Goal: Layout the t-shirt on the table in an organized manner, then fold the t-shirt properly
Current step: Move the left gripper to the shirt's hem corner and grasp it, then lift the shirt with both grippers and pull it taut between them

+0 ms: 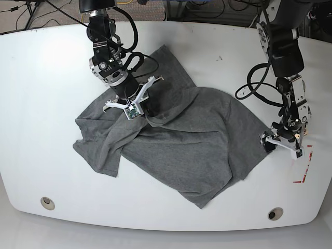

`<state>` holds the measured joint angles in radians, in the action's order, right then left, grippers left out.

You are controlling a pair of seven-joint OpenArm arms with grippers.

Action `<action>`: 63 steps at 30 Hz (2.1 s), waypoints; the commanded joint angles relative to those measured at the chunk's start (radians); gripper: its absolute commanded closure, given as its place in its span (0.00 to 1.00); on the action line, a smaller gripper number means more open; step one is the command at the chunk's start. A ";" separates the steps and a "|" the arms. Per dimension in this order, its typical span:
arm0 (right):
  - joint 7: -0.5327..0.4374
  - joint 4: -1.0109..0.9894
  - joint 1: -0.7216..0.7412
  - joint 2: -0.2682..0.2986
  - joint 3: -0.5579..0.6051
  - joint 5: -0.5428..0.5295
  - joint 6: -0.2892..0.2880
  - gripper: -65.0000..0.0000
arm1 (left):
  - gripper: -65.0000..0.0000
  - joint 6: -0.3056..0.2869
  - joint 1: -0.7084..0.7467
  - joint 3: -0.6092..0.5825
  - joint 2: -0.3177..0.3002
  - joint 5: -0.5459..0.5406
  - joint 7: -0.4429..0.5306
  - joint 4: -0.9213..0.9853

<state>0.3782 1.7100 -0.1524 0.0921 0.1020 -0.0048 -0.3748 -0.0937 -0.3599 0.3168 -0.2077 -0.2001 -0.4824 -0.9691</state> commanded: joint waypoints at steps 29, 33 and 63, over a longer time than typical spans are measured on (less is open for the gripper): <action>0.025 0.180 -0.040 0.002 -0.006 -0.013 -0.003 0.94 | 0.83 -0.002 -0.061 -0.123 -0.014 -0.006 0.017 0.152; 0.025 0.183 -0.049 0.002 -0.006 -0.013 -0.002 0.94 | 0.98 -0.002 -0.054 -0.120 -0.019 -0.006 0.017 0.152; 0.021 0.308 0.004 0.016 -0.180 -0.013 -0.005 0.94 | 1.00 -0.110 0.216 0.115 -0.016 -0.008 -0.276 -0.729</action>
<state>0.4297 1.9953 -0.2020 0.1055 -0.0658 -0.0055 -0.3866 -0.1867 -0.1078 0.4126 -0.2085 -0.2028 -0.7860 -1.6241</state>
